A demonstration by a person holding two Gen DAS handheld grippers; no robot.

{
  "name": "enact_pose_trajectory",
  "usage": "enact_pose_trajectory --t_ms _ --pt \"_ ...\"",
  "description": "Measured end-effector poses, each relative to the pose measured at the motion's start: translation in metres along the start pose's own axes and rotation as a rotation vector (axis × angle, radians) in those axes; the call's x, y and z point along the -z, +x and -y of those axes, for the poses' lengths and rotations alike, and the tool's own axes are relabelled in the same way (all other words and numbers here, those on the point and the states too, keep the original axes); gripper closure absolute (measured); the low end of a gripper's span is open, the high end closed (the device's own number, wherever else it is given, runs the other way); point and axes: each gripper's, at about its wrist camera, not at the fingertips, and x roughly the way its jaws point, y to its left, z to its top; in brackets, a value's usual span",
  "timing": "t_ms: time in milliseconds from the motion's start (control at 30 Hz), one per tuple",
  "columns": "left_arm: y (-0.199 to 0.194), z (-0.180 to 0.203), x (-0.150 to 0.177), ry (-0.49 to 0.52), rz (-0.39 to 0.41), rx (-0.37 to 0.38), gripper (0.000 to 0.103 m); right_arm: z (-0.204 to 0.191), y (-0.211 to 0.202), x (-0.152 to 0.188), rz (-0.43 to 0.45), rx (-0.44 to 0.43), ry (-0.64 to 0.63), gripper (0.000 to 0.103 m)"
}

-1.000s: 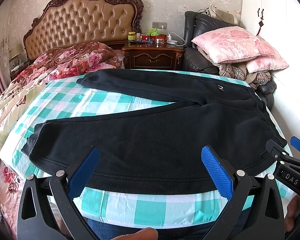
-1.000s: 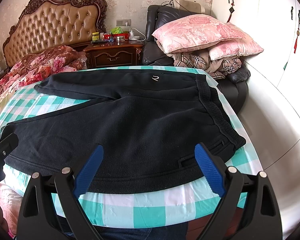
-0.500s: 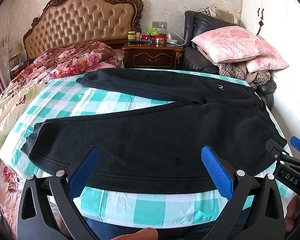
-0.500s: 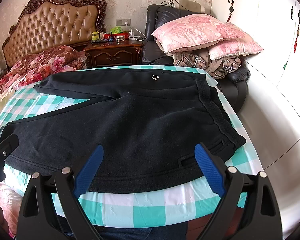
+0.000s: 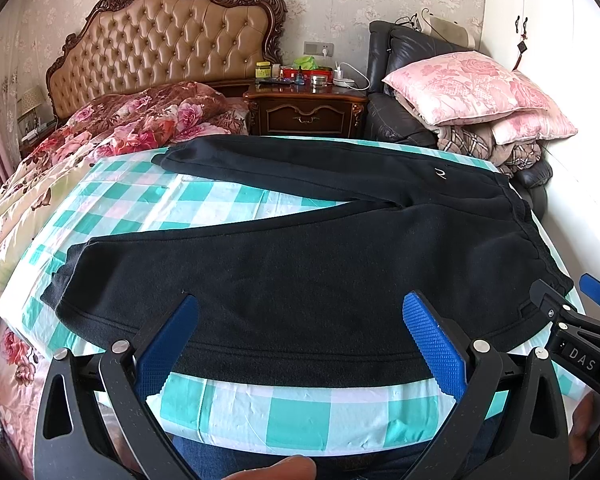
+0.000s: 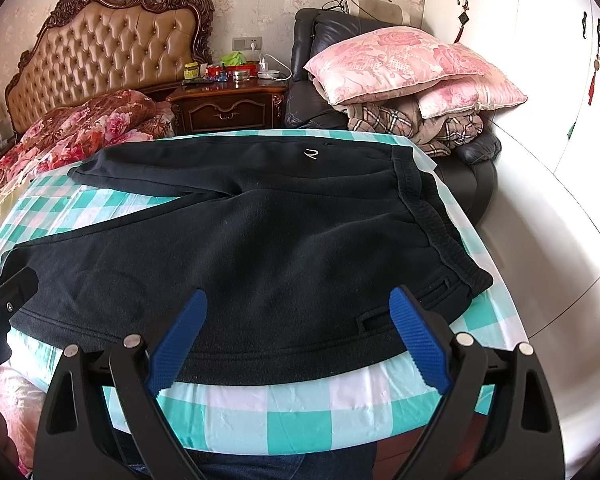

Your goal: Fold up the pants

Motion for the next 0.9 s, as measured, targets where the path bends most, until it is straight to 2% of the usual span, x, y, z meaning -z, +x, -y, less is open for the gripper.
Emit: enact_pose_trajectory --t_ms 433,633,733,800,833,900 --pt "0.002 0.000 0.001 0.001 -0.006 0.000 0.004 0.003 0.006 0.006 -0.008 0.000 0.005 0.010" --pt "0.014 0.003 0.003 0.021 -0.027 0.002 0.004 0.020 0.018 0.003 -0.040 -0.021 0.042 0.007" --pt "0.025 -0.001 -0.001 0.009 -0.053 0.060 0.004 0.042 0.032 -0.002 -0.079 -0.047 0.091 0.006" --pt "0.033 -0.003 -0.009 0.013 -0.092 0.111 0.004 0.059 0.040 -0.010 -0.088 -0.019 0.113 0.006" --pt "0.034 -0.001 -0.017 0.012 -0.135 0.132 0.004 0.068 0.044 -0.015 -0.093 -0.009 0.121 0.006" --pt "0.026 0.005 -0.036 -0.017 -0.191 0.182 0.004 0.085 0.052 -0.026 -0.102 0.022 0.136 0.006"
